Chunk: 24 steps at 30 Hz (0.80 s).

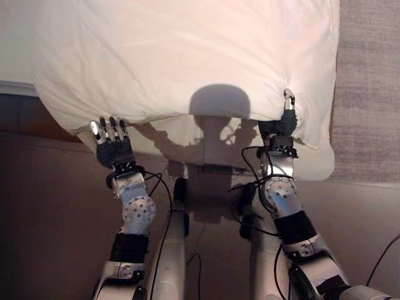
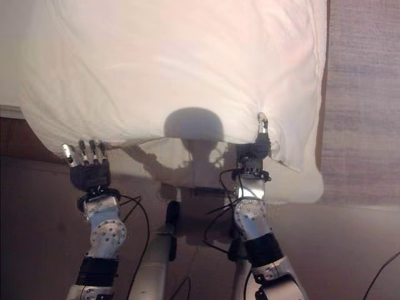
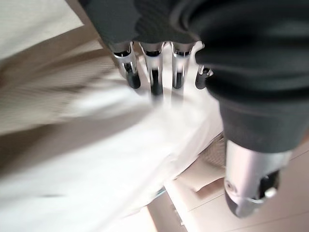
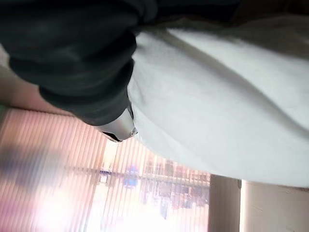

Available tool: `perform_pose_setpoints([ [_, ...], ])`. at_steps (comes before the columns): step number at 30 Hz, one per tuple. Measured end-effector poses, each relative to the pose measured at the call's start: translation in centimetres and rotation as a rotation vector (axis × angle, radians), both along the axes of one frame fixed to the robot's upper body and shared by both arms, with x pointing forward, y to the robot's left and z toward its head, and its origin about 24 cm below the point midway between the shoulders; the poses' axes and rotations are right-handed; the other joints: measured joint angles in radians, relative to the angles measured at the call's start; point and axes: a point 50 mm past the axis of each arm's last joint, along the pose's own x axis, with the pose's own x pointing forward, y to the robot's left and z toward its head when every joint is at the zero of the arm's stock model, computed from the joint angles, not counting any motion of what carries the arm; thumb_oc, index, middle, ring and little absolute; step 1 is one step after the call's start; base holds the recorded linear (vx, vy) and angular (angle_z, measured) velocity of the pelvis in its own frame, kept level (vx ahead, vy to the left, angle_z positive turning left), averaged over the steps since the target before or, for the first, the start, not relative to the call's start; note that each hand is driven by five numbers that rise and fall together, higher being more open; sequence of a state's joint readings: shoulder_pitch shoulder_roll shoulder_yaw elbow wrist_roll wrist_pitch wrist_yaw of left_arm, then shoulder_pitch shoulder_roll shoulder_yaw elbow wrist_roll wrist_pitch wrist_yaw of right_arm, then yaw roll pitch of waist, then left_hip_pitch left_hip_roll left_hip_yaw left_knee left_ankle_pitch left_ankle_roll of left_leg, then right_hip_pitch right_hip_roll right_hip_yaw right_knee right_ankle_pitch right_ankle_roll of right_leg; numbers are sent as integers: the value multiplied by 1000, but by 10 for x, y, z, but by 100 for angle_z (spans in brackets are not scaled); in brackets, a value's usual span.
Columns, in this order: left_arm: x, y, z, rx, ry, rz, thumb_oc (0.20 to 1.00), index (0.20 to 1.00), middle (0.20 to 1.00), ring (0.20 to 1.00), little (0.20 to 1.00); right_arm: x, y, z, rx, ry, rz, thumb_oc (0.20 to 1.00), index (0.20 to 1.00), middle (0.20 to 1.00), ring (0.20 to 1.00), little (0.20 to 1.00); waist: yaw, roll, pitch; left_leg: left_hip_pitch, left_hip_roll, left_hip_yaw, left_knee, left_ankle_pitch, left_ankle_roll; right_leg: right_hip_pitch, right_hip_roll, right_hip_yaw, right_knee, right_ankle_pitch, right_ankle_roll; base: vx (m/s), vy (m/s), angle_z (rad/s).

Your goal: Make the bed

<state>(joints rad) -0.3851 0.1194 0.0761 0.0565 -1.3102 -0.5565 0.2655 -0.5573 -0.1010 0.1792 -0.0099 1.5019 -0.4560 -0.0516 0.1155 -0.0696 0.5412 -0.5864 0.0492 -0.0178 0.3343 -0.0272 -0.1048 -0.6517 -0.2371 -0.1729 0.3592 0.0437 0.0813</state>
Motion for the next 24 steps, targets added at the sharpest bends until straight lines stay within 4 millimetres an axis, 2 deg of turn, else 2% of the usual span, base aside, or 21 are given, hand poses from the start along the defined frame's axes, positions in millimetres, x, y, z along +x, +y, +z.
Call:
perform_pose_setpoints([
  [3, 7, -2, -15, -30, 37, -34, 1000, 1000, 1000, 1000, 1000, -10, 9, 9, -21, -72, 43, 200, 200, 200, 200, 200, -5, -1, -1, 0, 0, 1, 1, 0, 0, 0, 1, 0, 1, 0, 0, 0, 0, 0],
  [11, 23, -27, -21, 9, 58, -169, 1000, 1000, 1000, 1000, 1000, -15, 18, 14, -73, -116, 83, 200, 200, 200, 200, 200, -21, -4, -2, 6, 2, 13, 2, -1, 1, 1, 4, 13, 0, 4, 1, 1, 2, -3],
  [15, 21, -41, -33, 14, 101, -234, 1000, 1000, 1000, 1000, 1000, -18, 22, 18, -78, -143, 100, 200, 200, 200, 200, 200, -23, -5, -2, 7, 2, 16, 2, -2, 2, 1, 4, 16, -2, 5, 2, 1, 1, -1],
  [20, 4, -50, -68, 10, 219, -286, 1000, 1000, 1000, 1000, 1000, -18, 19, 20, -104, -153, 96, 200, 200, 200, 200, 200, -22, -6, -2, 10, 2, 19, 1, -4, 3, 2, 5, 19, -7, 7, 2, 0, 0, 0],
  [24, -8, -54, -85, 27, 279, -333, 1000, 1000, 1000, 1000, 1000, -18, 20, 21, -104, -154, 97, 200, 200, 200, 200, 200, -18, -6, -2, 12, 2, 19, 0, -4, 3, 4, 5, 19, -7, 8, 3, 0, 0, 0],
])
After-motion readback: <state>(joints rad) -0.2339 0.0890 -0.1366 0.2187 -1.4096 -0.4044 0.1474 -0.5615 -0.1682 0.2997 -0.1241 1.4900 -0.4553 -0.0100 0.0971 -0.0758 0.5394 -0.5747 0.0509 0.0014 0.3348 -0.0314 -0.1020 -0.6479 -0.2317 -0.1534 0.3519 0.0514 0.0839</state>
